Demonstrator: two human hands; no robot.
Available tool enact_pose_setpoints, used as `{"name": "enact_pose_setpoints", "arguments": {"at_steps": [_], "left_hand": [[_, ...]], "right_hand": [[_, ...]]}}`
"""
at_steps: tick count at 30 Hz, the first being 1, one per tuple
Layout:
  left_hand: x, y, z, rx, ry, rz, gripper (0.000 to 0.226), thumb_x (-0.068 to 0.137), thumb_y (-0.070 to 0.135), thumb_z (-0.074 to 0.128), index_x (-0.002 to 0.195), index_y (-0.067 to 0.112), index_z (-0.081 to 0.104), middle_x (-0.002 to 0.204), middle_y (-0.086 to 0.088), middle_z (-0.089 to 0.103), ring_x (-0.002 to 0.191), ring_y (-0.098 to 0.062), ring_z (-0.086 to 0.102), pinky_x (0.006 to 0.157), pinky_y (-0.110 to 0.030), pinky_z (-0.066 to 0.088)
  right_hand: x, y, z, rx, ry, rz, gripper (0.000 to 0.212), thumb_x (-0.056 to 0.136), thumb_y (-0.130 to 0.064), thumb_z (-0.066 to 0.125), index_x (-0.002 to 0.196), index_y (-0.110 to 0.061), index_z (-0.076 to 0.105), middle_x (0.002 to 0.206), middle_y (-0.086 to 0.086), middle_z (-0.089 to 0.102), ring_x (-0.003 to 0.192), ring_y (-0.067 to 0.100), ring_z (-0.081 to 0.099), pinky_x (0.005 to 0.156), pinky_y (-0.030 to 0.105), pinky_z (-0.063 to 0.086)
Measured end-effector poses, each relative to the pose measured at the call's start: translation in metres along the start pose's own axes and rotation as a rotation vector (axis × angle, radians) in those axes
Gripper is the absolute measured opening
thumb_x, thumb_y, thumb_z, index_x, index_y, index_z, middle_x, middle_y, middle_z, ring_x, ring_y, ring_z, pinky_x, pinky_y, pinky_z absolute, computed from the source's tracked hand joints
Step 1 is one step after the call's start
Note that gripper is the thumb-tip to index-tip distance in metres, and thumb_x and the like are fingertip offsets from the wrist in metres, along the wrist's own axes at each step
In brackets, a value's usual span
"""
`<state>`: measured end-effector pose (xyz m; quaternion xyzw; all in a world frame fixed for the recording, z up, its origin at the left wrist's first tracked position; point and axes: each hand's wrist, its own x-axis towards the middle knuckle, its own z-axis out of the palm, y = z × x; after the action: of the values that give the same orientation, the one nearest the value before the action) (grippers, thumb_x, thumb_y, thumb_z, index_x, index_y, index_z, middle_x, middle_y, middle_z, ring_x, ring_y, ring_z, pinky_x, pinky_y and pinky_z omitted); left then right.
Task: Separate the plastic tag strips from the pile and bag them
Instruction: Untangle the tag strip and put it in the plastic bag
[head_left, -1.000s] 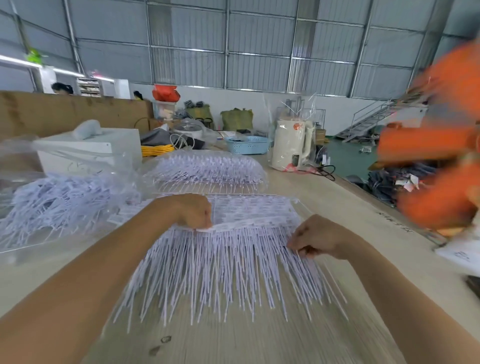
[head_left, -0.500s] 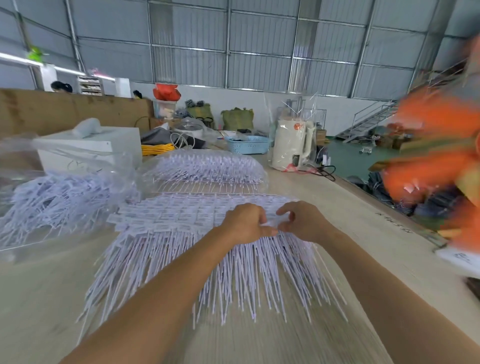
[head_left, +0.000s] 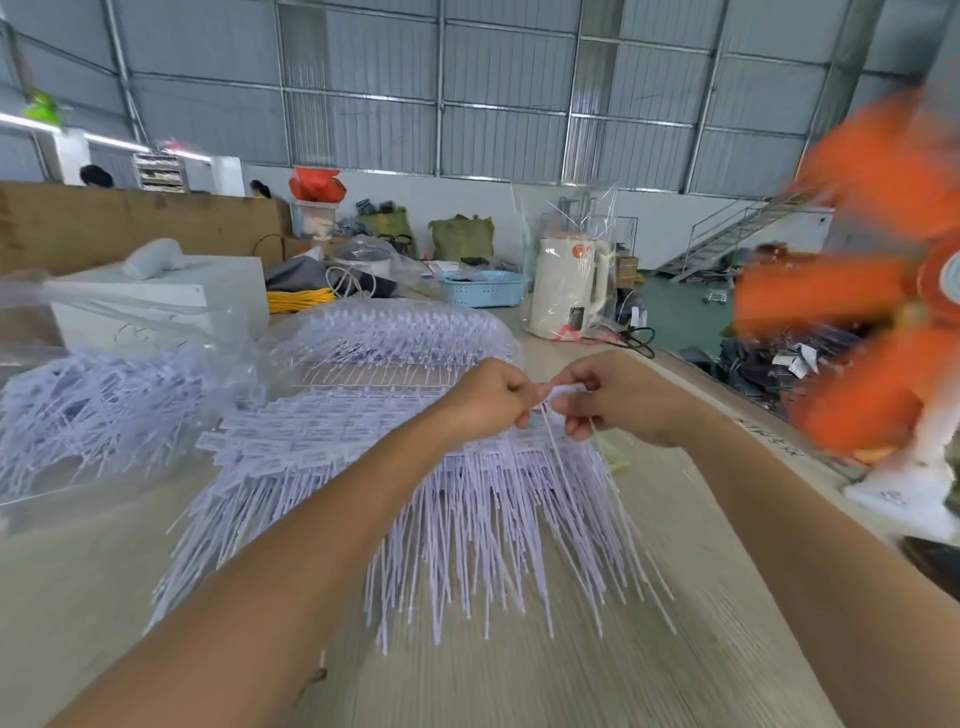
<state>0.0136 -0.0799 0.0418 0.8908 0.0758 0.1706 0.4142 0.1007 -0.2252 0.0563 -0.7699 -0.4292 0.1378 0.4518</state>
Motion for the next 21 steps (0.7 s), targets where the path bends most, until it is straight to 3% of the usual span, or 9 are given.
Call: {"name": "enact_pose_setpoints", "arguments": {"at_steps": [2, 5, 8, 11, 15, 18, 19, 21], "left_hand": [[-0.002, 0.003, 0.000, 0.031, -0.035, -0.046, 0.039, 0.094, 0.037, 0.052, 0.073, 0.007, 0.065, 0.056, 0.002, 0.054, 0.042, -0.009, 0.038, 0.046, -0.021, 0.029], [-0.002, 0.004, 0.003, 0.072, -0.055, -0.078, 0.042, 0.096, 0.036, 0.049, 0.083, 0.002, 0.069, 0.048, 0.010, 0.054, 0.031, 0.003, 0.041, 0.048, -0.021, 0.029], [-0.003, 0.005, 0.006, 0.091, -0.029, -0.065, 0.036, 0.097, 0.034, 0.049, 0.074, 0.009, 0.063, 0.052, 0.012, 0.054, 0.034, 0.006, 0.045, 0.047, -0.018, 0.033], [-0.004, 0.002, 0.007, 0.127, 0.009, -0.046, 0.038, 0.096, 0.033, 0.051, 0.063, 0.015, 0.058, 0.055, 0.009, 0.053, 0.039, -0.002, 0.044, 0.046, -0.019, 0.034], [-0.005, 0.000, 0.003, -0.041, -0.005, -0.100, 0.035, 0.094, 0.027, 0.054, 0.062, 0.014, 0.059, 0.054, 0.003, 0.052, 0.041, -0.005, 0.043, 0.046, -0.019, 0.034], [-0.008, 0.000, -0.002, -0.286, -0.170, -0.159, 0.035, 0.094, 0.026, 0.055, 0.061, 0.014, 0.054, 0.047, 0.004, 0.045, 0.038, -0.008, 0.035, 0.048, -0.024, 0.025], [-0.010, 0.000, -0.004, -0.341, -0.238, -0.160, 0.035, 0.094, 0.027, 0.055, 0.062, 0.014, 0.053, 0.047, 0.004, 0.043, 0.037, -0.008, 0.033, 0.048, -0.024, 0.022], [-0.012, -0.002, -0.010, -0.266, -0.295, -0.132, 0.038, 0.096, 0.030, 0.051, 0.061, 0.016, 0.055, 0.052, 0.001, 0.047, 0.042, -0.010, 0.037, 0.048, -0.023, 0.026]], "right_hand": [[-0.001, -0.003, 0.000, -0.059, 0.035, -0.011, 0.005, 0.086, 0.002, 0.061, 0.085, -0.001, 0.064, 0.062, 0.009, 0.061, 0.051, 0.012, 0.061, 0.053, 0.021, 0.052], [-0.001, -0.003, 0.005, -0.117, 0.095, -0.021, 0.011, 0.084, 0.003, 0.062, 0.076, -0.005, 0.062, 0.066, 0.014, 0.061, 0.054, 0.017, 0.060, 0.054, 0.025, 0.054], [-0.001, -0.003, 0.008, -0.130, 0.079, 0.002, 0.012, 0.085, 0.001, 0.062, 0.076, -0.007, 0.061, 0.066, 0.015, 0.061, 0.056, 0.019, 0.060, 0.058, 0.028, 0.056], [-0.001, -0.004, 0.008, -0.164, -0.006, 0.046, 0.007, 0.089, -0.004, 0.061, 0.082, -0.005, 0.063, 0.060, 0.010, 0.062, 0.051, 0.014, 0.061, 0.057, 0.025, 0.056], [0.002, -0.001, 0.013, -0.236, 0.084, -0.071, 0.010, 0.086, 0.000, 0.062, 0.079, -0.006, 0.067, 0.061, 0.014, 0.064, 0.050, 0.016, 0.063, 0.052, 0.025, 0.056], [0.005, 0.010, 0.014, -0.503, 0.237, -0.203, 0.007, 0.084, 0.003, 0.062, 0.083, 0.003, 0.069, 0.071, 0.014, 0.064, 0.063, 0.027, 0.065, 0.061, 0.034, 0.055], [0.005, 0.017, 0.011, -0.513, 0.284, -0.194, 0.007, 0.084, 0.002, 0.062, 0.085, 0.005, 0.069, 0.071, 0.010, 0.062, 0.062, 0.026, 0.065, 0.062, 0.035, 0.055], [0.005, 0.027, 0.005, -0.203, 0.361, -0.040, 0.009, 0.086, 0.001, 0.061, 0.089, 0.008, 0.065, 0.067, 0.010, 0.061, 0.051, 0.018, 0.063, 0.054, 0.030, 0.056]]}}
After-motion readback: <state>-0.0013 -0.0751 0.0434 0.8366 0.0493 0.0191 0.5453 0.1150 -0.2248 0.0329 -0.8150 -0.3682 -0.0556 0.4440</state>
